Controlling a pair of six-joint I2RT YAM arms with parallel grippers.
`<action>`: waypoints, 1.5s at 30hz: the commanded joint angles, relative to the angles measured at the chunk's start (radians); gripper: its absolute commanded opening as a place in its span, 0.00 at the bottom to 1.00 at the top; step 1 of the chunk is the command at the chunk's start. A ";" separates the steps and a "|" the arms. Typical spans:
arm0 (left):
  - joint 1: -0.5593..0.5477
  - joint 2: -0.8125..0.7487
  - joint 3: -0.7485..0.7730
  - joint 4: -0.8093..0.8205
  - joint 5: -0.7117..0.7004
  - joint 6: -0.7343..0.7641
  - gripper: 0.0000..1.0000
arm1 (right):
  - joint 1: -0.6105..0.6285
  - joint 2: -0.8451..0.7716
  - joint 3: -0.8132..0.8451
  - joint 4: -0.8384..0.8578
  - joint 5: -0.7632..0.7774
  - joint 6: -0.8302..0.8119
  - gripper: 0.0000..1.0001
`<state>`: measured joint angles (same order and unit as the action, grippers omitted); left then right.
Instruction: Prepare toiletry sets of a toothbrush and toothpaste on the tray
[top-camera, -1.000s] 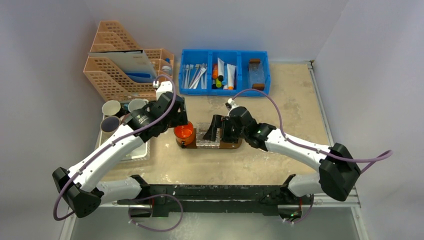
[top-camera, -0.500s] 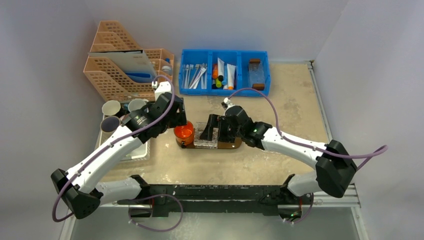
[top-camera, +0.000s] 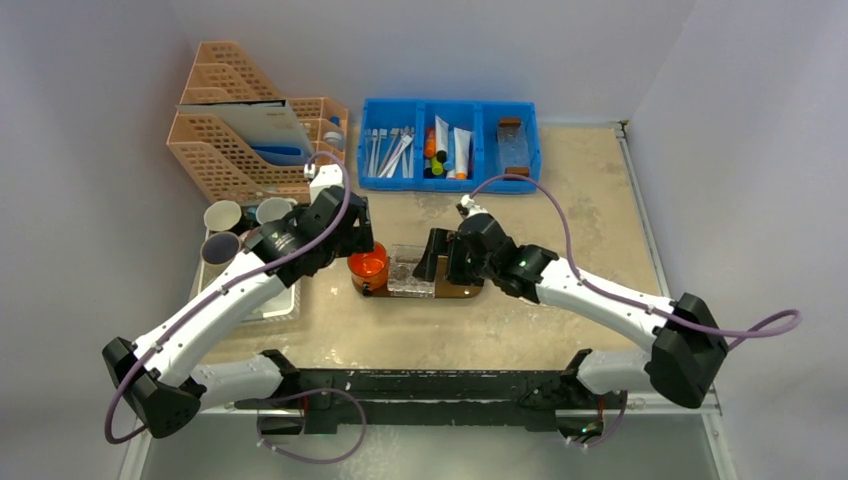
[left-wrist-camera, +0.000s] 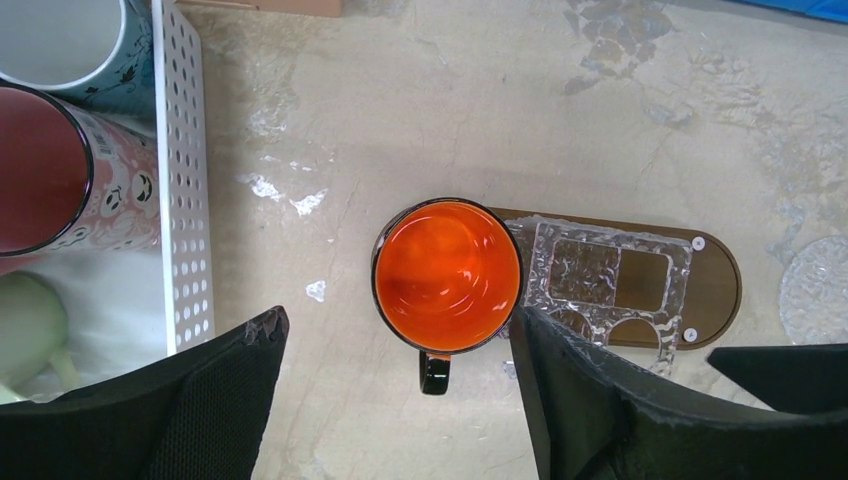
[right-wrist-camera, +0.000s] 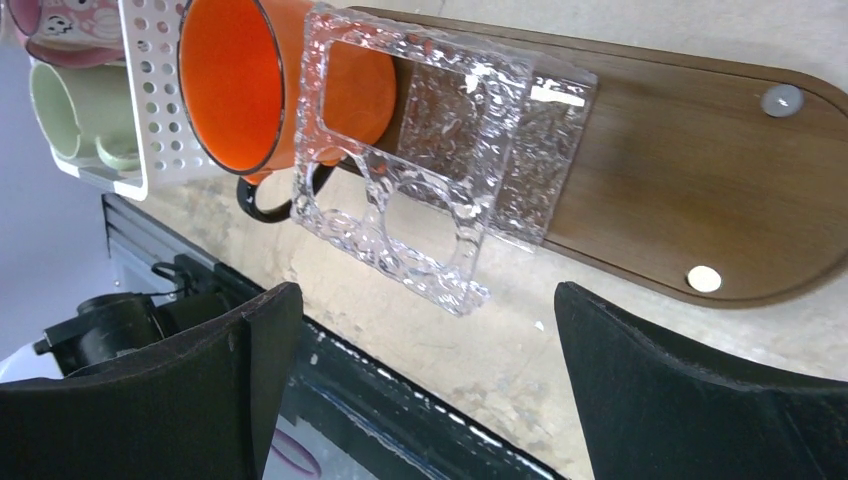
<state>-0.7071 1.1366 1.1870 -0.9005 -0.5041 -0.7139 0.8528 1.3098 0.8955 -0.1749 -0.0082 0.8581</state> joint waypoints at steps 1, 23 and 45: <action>0.010 -0.018 -0.010 0.003 -0.029 0.002 0.81 | 0.006 -0.061 0.039 -0.123 0.119 -0.056 0.99; 0.287 -0.116 -0.046 -0.018 0.021 0.129 0.93 | -0.006 -0.045 0.243 -0.500 0.517 -0.165 0.99; 0.705 -0.076 -0.027 -0.166 0.117 0.162 0.87 | -0.006 -0.223 0.100 -0.250 0.368 -0.488 0.99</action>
<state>-0.0216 1.0584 1.1481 -1.0199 -0.3882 -0.5144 0.8497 1.0992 1.0035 -0.4580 0.3901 0.4343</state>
